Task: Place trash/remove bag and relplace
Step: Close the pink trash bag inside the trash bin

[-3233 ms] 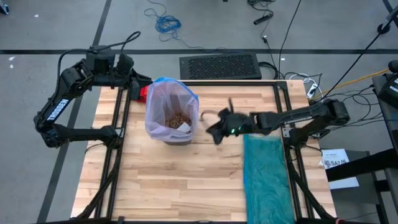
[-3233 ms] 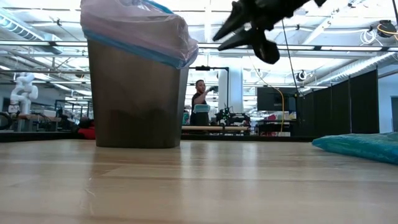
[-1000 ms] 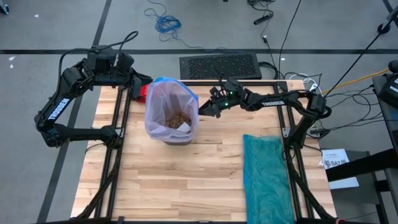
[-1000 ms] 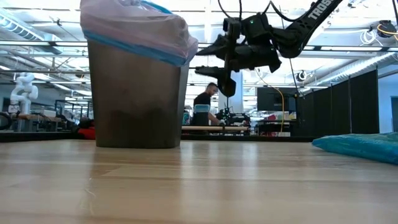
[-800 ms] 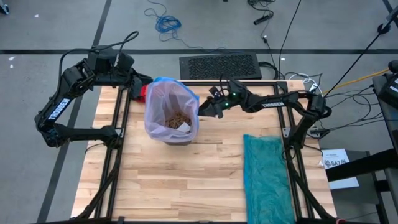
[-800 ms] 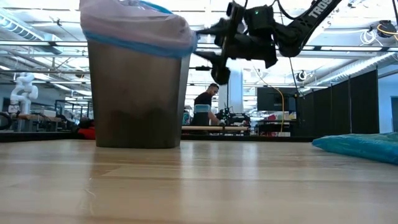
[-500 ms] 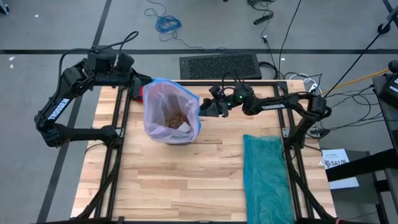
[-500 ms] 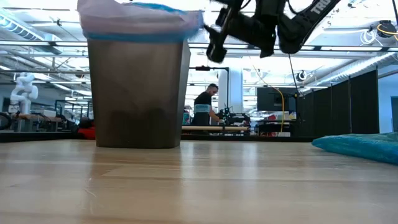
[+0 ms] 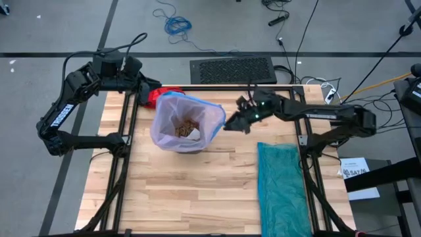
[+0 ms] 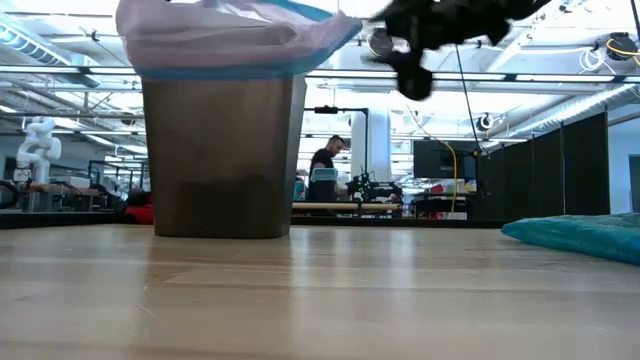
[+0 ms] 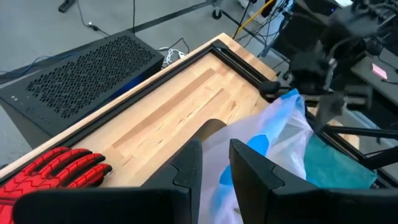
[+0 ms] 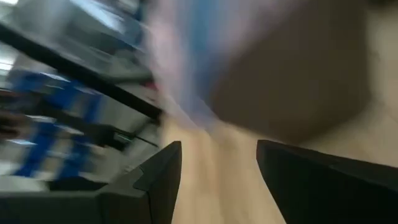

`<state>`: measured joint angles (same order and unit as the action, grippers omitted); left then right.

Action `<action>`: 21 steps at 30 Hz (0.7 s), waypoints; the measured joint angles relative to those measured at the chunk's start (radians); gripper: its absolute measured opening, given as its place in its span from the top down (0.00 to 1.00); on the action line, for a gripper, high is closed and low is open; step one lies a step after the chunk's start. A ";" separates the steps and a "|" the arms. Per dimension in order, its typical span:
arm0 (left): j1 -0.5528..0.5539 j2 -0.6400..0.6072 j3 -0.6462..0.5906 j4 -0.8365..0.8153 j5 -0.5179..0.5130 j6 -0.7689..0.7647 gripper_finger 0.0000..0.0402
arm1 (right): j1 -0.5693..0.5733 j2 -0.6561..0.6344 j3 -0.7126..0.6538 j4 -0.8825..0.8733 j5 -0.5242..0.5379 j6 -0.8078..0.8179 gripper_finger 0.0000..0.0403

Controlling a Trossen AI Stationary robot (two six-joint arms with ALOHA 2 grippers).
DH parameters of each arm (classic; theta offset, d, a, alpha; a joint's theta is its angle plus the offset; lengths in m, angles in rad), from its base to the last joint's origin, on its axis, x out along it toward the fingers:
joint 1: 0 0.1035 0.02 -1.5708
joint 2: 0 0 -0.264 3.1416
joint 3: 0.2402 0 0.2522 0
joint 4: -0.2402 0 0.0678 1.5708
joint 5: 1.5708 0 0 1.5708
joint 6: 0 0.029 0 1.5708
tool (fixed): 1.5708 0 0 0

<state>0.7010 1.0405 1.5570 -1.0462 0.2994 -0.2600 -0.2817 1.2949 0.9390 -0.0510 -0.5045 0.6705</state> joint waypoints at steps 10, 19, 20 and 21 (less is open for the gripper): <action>0.000 0.000 0.000 0.011 0.000 0.014 0.81 | 0.137 0.065 0.000 0.085 0.063 -0.033 0.50; 0.000 0.000 0.000 0.004 0.036 0.014 0.81 | 0.140 0.205 0.000 0.189 0.222 -0.025 0.50; 0.000 0.000 0.000 0.005 0.043 0.014 0.81 | 0.141 0.219 0.000 0.216 0.217 -0.025 0.50; 0.000 0.000 0.000 0.005 0.045 0.014 0.81 | 0.144 0.231 0.000 0.254 0.216 -0.021 0.50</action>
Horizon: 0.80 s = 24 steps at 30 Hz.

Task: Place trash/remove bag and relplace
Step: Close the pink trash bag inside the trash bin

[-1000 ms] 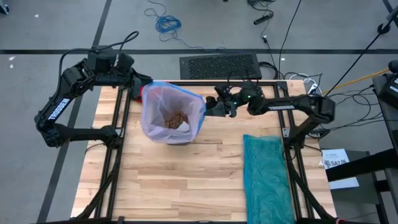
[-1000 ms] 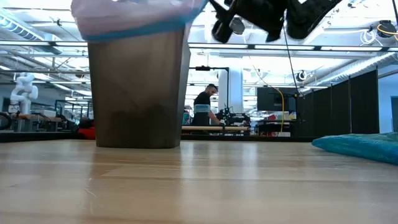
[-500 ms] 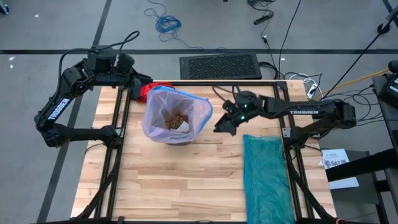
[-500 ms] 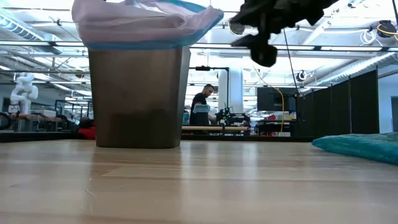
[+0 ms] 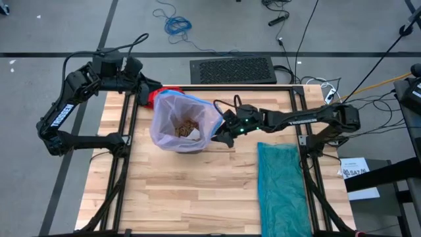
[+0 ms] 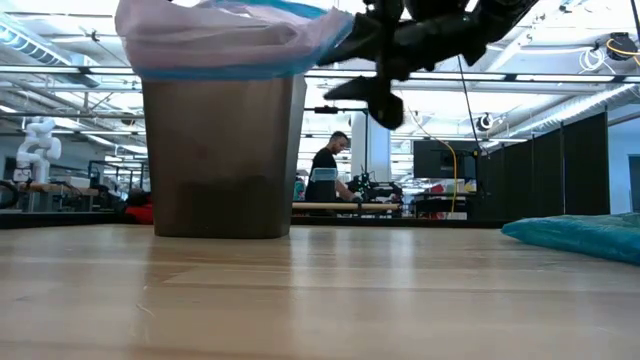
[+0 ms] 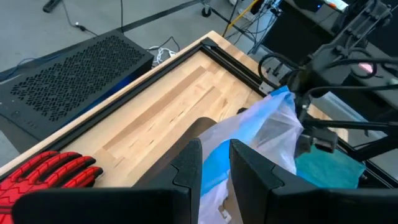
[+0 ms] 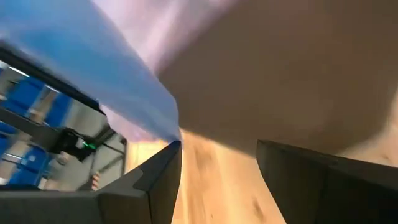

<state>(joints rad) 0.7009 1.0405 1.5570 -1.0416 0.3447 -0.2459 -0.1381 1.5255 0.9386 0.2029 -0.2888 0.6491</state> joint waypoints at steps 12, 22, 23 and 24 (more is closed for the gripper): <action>0.000 0.000 0.000 0.000 0.002 0.026 0.81 | 0.031 0.012 0.000 0.262 -0.002 0.072 0.51; 0.000 0.000 0.000 -0.037 -0.001 0.138 0.81 | 0.036 0.011 0.000 0.307 -0.006 0.169 0.75; 0.000 0.000 0.000 -0.053 -0.002 0.151 0.81 | 0.036 0.011 0.000 0.308 -0.006 0.178 0.76; 0.000 0.000 0.000 -0.073 -0.005 0.156 0.80 | 0.035 0.011 0.000 0.310 -0.006 0.183 0.77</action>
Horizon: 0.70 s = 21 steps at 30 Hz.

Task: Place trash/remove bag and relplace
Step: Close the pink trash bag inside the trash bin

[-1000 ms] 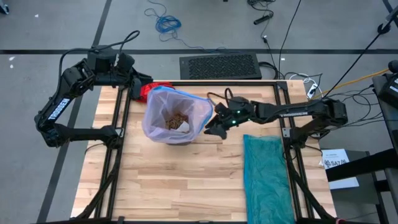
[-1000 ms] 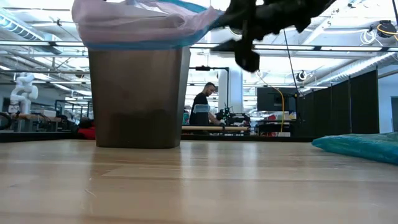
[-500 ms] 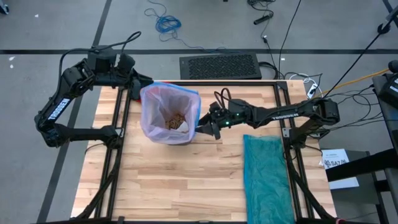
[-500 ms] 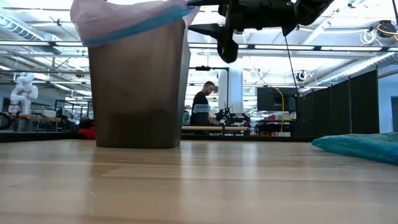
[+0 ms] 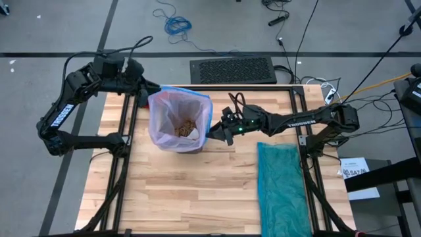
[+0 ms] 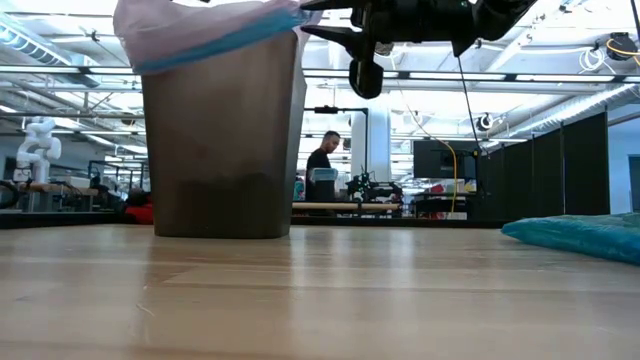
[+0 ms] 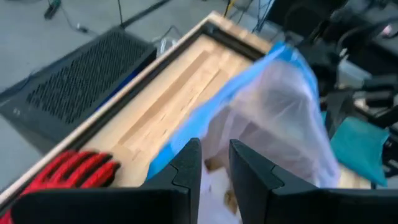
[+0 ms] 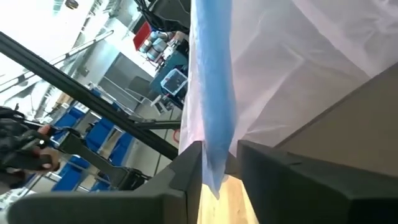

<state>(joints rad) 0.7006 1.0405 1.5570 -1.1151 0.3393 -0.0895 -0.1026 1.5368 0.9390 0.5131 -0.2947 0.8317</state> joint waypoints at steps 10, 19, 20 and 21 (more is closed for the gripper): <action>0.000 0.005 0.000 -0.074 -0.169 0.047 0.64 | 0.004 0.000 0.000 0.000 -0.026 0.021 0.79; 0.000 0.029 0.000 -0.077 -0.164 0.048 0.60 | 0.007 0.000 0.000 0.000 -0.026 0.021 0.79; 0.000 0.037 0.000 -0.076 -0.164 0.051 0.60 | 0.007 0.000 0.000 0.000 -0.026 0.021 0.79; 0.000 0.045 0.000 -0.074 -0.164 0.054 0.60 | 0.007 0.000 0.000 0.000 -0.026 0.021 0.79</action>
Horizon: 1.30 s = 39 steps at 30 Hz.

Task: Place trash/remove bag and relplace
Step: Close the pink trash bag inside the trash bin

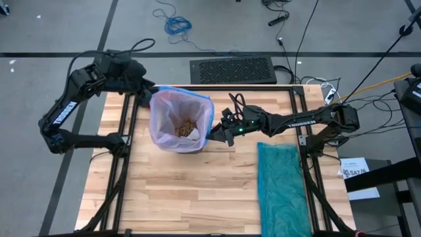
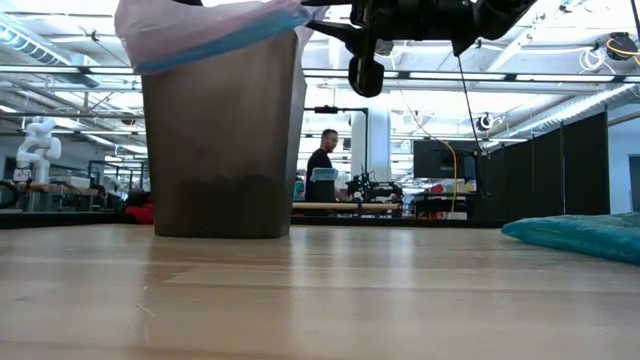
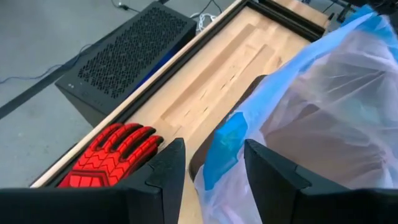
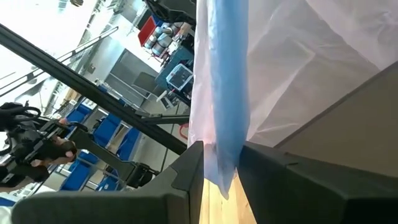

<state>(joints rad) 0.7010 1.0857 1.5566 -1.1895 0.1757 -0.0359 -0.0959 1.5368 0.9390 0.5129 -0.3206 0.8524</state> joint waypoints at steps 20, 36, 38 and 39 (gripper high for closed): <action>0.000 0.038 0.010 0.063 0.059 0.100 0.99 | 0.013 0.000 0.000 -0.001 0.000 0.007 0.79; 0.000 0.038 0.180 0.054 0.058 0.095 1.00 | 0.013 -0.036 0.000 0.001 0.000 -0.025 0.79; 0.000 0.038 0.191 0.054 0.058 0.094 1.00 | 0.013 -0.041 0.000 -0.002 0.000 -0.026 0.79; 0.000 0.038 0.198 0.054 0.058 0.094 1.00 | 0.013 -0.041 0.000 0.000 0.000 -0.026 0.79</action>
<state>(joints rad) 0.7010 1.1236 1.7551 -1.1357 0.2333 0.0578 -0.0830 1.4956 0.9390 0.5130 -0.3202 0.8263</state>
